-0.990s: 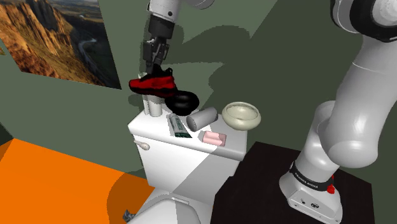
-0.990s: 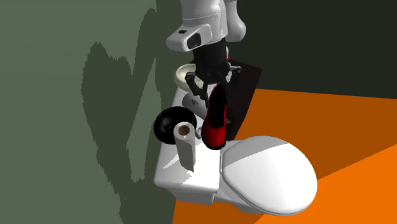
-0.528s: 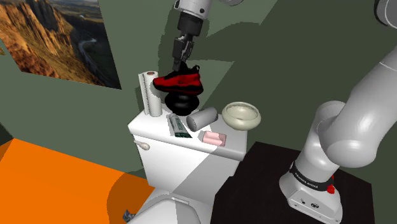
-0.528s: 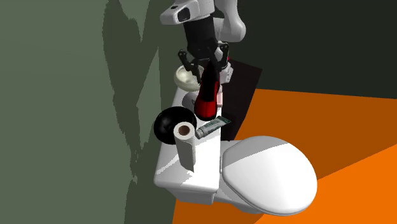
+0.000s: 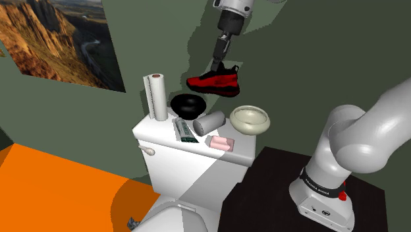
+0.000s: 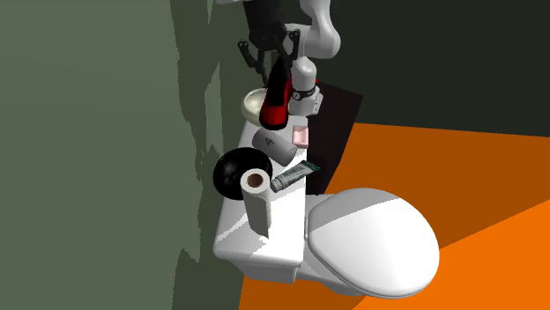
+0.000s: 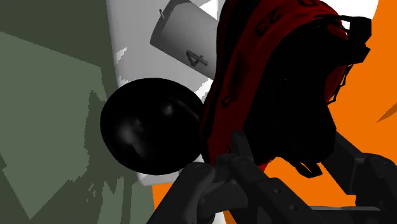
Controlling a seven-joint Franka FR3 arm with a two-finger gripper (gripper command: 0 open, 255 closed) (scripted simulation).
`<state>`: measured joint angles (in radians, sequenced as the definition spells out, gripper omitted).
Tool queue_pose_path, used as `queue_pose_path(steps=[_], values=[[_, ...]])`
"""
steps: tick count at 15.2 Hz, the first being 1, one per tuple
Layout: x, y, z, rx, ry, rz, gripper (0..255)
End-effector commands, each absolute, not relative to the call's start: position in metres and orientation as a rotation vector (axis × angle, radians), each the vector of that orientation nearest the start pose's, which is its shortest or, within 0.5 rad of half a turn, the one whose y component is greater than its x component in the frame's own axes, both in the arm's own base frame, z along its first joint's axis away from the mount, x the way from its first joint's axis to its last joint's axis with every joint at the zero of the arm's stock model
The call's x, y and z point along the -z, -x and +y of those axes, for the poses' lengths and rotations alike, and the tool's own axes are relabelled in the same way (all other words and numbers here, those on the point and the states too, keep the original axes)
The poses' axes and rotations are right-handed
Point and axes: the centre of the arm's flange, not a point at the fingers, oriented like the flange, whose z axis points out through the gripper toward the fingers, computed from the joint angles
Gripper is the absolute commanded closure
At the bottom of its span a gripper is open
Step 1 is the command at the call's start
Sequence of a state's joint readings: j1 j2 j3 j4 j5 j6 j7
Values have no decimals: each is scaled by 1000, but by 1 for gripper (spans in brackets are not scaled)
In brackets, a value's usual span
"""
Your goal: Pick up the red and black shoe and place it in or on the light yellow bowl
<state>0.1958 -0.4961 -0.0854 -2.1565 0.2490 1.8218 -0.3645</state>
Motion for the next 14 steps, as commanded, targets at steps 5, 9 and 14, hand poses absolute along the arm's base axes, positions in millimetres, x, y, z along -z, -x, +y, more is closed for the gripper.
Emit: queue_pose_path(steps=[5,9,14], values=[[-616,-356,1,278,2794,-625,255],[-620,-319,-36,278,2794,-625,255],[-619,-285,-70,278,2794,-625,255]])
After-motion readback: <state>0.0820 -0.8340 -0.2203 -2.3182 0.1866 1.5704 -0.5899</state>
